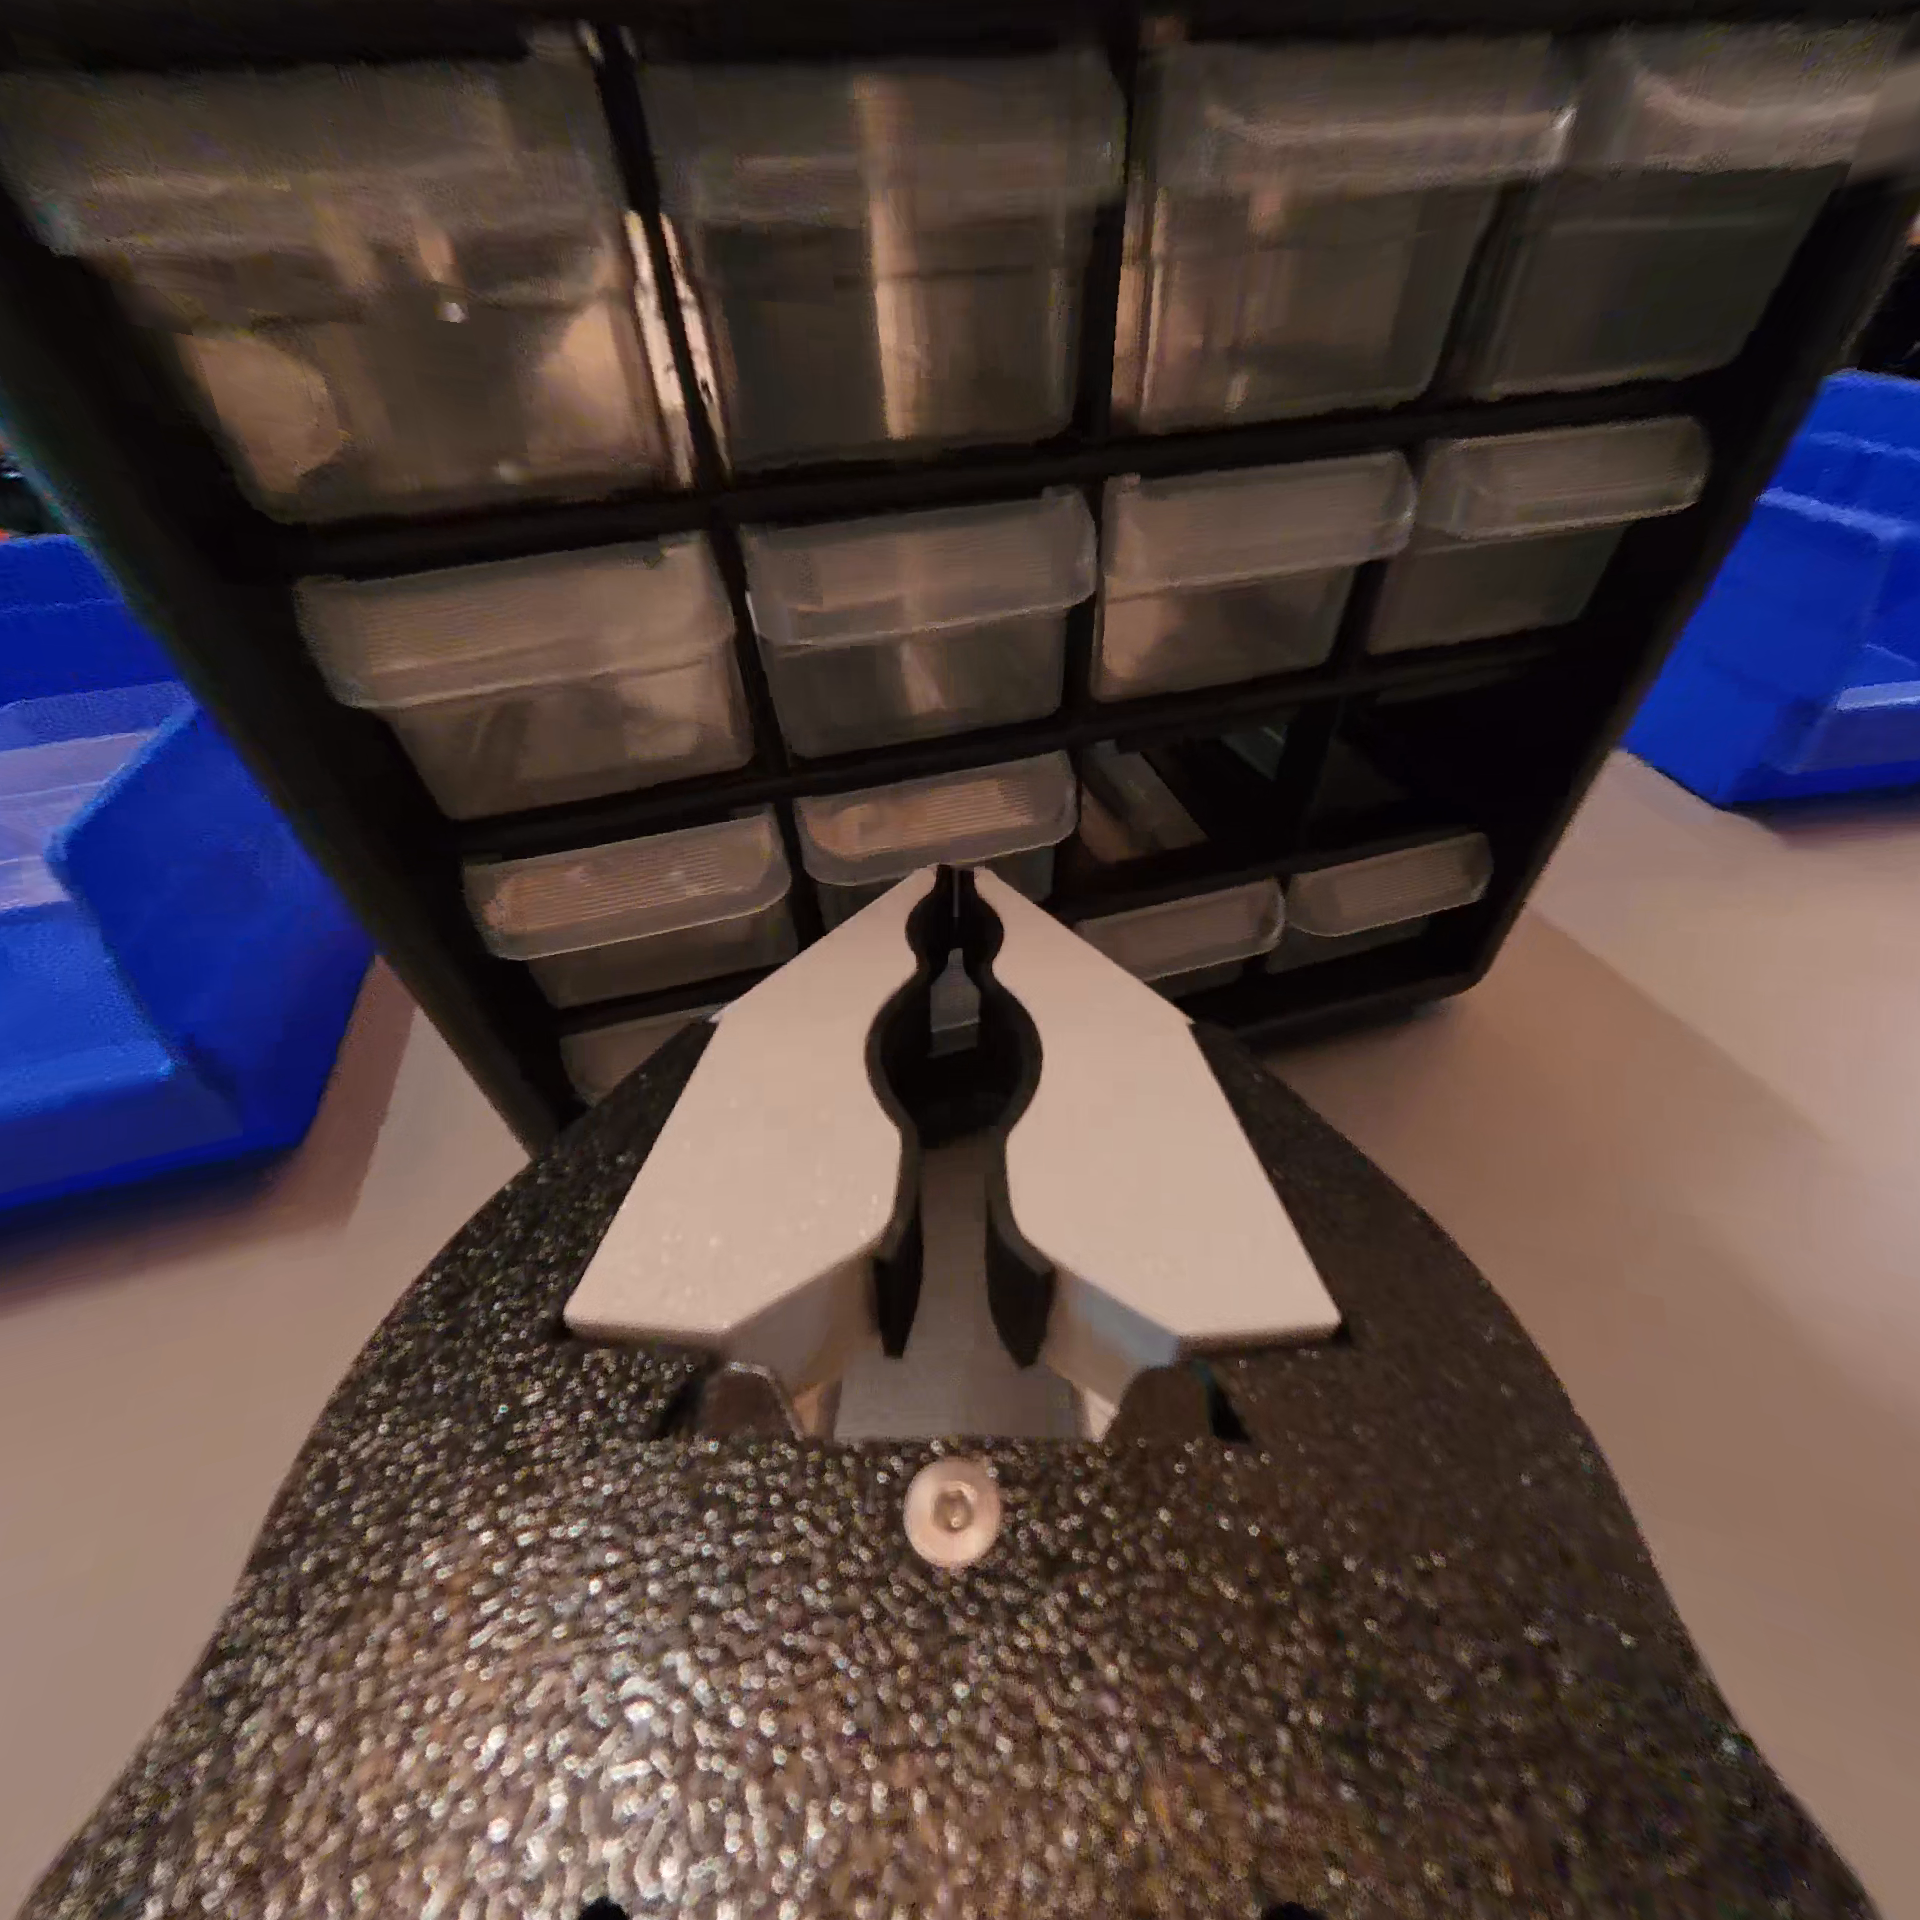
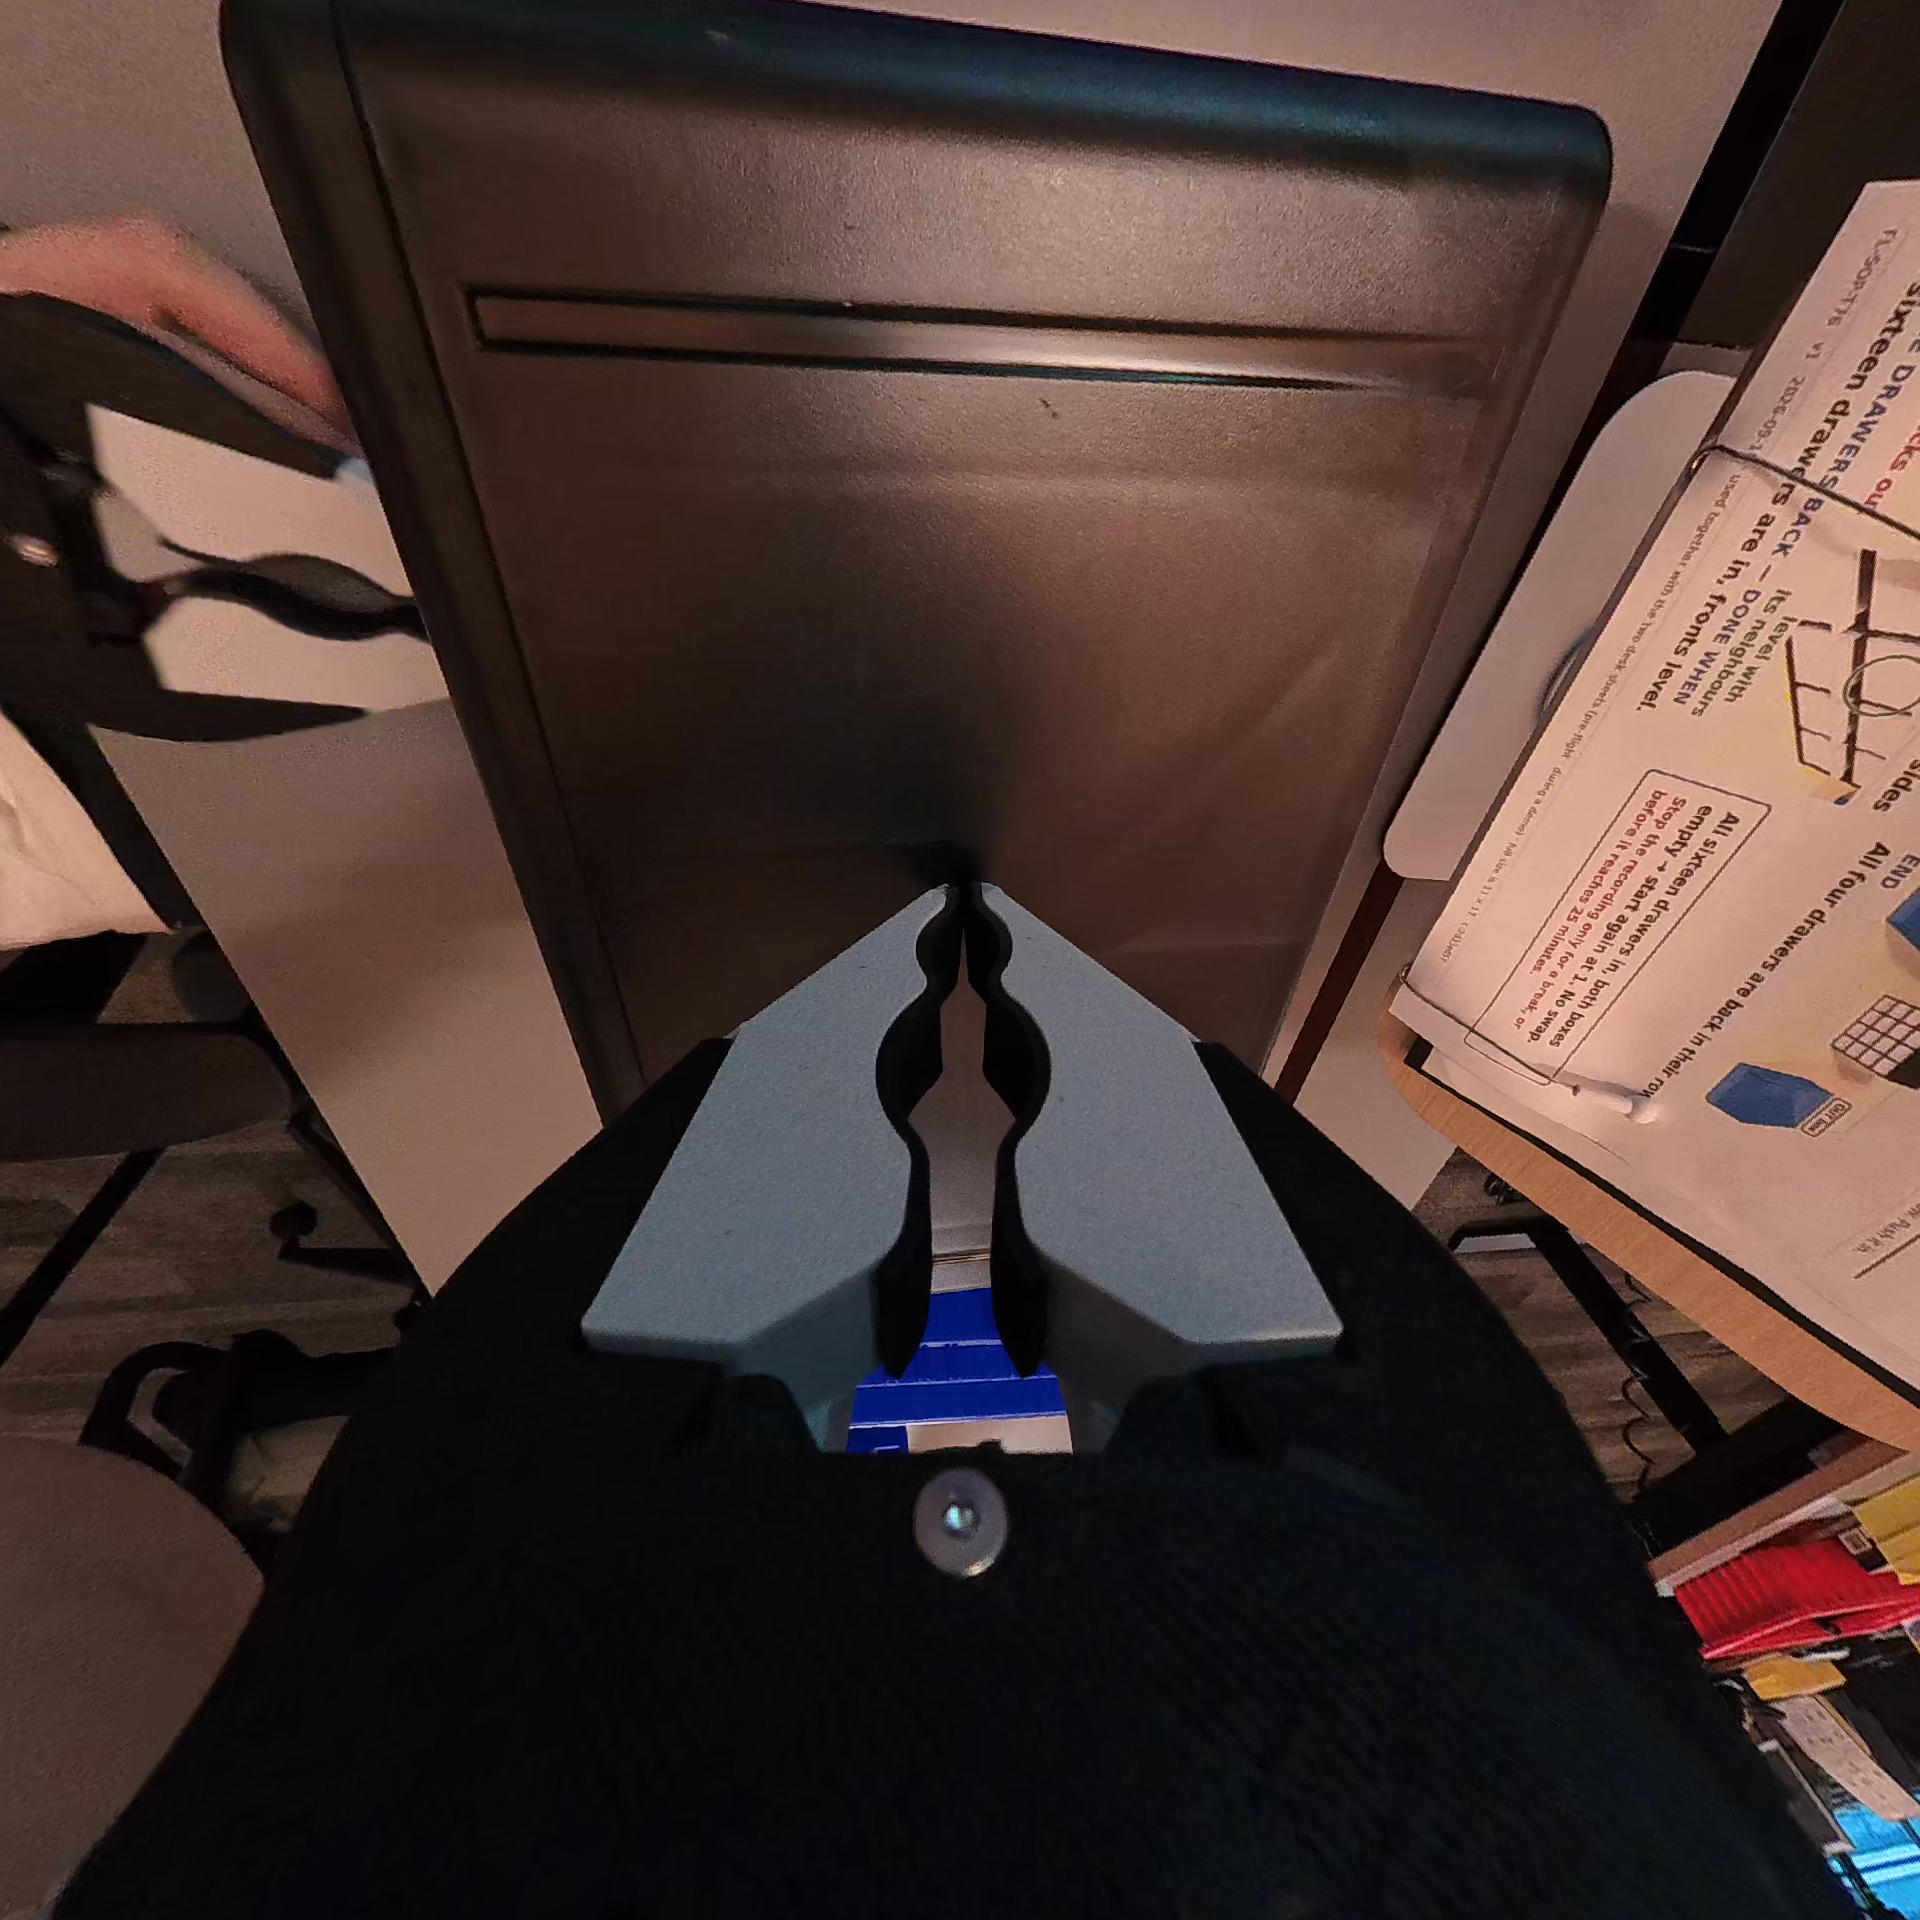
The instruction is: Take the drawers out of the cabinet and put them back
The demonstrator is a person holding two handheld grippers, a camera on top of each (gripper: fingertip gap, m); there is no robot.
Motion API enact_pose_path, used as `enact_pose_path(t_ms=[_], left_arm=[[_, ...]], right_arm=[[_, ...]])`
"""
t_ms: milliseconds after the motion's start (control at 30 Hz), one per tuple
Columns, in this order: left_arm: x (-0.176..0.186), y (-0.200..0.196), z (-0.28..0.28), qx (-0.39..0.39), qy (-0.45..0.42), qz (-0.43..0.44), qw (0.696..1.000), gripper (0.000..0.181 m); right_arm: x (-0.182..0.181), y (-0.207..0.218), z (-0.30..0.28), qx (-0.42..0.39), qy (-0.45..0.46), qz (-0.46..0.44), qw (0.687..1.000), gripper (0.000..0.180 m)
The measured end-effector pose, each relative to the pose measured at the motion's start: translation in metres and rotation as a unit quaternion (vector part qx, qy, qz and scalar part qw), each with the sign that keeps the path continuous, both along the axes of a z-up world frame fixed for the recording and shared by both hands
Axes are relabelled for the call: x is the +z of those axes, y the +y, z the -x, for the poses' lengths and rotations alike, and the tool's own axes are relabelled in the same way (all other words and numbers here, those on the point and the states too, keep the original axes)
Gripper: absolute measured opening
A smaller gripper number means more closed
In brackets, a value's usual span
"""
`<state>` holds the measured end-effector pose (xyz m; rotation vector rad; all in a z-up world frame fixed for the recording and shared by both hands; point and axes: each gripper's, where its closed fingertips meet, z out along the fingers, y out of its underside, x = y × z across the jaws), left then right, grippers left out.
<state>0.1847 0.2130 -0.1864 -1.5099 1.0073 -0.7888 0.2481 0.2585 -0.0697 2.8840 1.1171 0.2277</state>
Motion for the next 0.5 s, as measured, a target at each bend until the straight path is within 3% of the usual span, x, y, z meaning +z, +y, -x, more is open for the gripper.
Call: enact_pose_path(t_ms=[33, 167, 267, 367, 500], left_arm=[[0.007, -0.003, 0.006, -0.015, -0.009, 0.002, 1.0, 0.0], [0.047, -0.005, 0.039, -0.071, -0.041, 0.003, 0.997, 0.009], [0.068, 0.012, 0.058, -0.113, -0.025, -0.015, 0.993, 0.004], [0.045, 0.006, 0.059, -0.193, 0.051, 0.02, 0.98, 0.0], [0.011, 0.032, 0.051, -0.103, 0.093, -0.049, 0.989, 0.0]], right_arm=[[0.0, 0.0, 0.0, 0.001, 0.0, 0.0, 1.0, 0.0], [0.0, 0.0, 0.0, 0.007, 0.006, -0.004, 1.0, 0.0], [0.0, 0.0, 0.0, 0.007, 0.013, -0.01, 1.0, 0.0], [0.0, 0.0, 0.0, 0.008, 0.017, -0.013, 1.0, 0.0], [0.0, 0.0, 0.0, 0.007, 0.017, -0.013, 1.0, 0.0]])
